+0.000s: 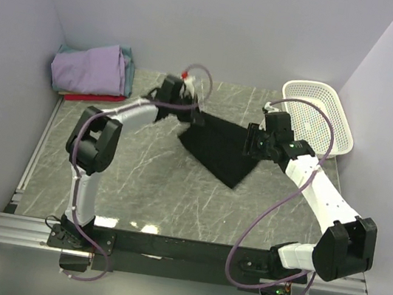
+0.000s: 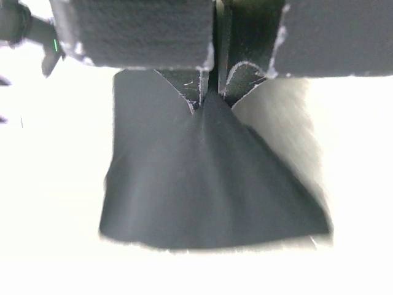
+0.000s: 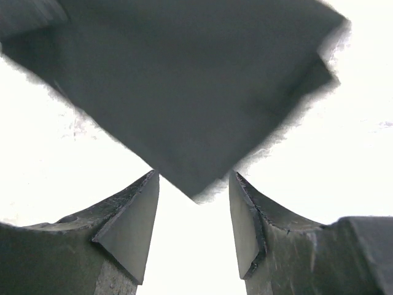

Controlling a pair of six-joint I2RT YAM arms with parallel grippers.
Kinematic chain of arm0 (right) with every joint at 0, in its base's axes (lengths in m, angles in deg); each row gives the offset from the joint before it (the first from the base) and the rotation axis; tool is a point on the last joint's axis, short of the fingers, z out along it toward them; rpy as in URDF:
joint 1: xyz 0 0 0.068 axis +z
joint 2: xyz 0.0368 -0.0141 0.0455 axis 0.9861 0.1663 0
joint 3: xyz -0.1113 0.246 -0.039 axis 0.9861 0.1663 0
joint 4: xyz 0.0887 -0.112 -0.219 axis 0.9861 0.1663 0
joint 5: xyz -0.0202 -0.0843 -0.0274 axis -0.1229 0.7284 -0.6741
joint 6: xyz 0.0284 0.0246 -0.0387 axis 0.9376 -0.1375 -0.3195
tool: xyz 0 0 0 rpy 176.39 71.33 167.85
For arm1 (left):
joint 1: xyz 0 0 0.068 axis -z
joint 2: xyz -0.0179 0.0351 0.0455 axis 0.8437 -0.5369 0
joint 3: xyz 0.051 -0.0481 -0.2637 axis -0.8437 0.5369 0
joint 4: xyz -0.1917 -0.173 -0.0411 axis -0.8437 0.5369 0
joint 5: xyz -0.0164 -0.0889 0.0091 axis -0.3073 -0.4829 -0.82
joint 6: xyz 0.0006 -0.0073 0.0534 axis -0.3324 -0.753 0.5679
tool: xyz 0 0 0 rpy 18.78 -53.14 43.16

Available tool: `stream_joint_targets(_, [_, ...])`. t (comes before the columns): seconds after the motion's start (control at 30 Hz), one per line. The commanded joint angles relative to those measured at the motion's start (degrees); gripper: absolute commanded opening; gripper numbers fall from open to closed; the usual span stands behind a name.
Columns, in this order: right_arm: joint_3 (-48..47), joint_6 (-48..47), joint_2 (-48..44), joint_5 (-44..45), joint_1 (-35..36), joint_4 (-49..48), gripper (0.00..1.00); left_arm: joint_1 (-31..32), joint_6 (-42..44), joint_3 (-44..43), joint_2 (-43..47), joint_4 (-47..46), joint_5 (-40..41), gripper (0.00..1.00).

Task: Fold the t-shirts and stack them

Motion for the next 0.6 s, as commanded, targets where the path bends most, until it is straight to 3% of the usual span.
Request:
stream_joint_targets(0.0, [0.0, -0.8, -0.1, -0.3, -0.4, -1.6, 0.56, -7.6, 6.6, -18.3, 2.6, 9.0, 9.1, 0.01])
stream_joint_targets(0.3, [-0.7, -0.5, 3.0, -2.2, -0.6, -2.9, 0.56, -23.4, 20.5, -54.1, -6.0, 31.0, 14.0, 0.01])
stream_joint_targets(0.4, [-1.2, -0.4, 4.5, -2.7, -0.4, -3.2, 0.56, -30.3, 21.3, -56.6, -7.0, 31.6, 14.7, 0.01])
stream_joint_targets(0.57, [-2.0, -0.1, 6.9, -3.2, -0.5, -3.2, 0.56, -39.3, 21.3, -50.5, -5.7, 30.0, 14.9, 0.01])
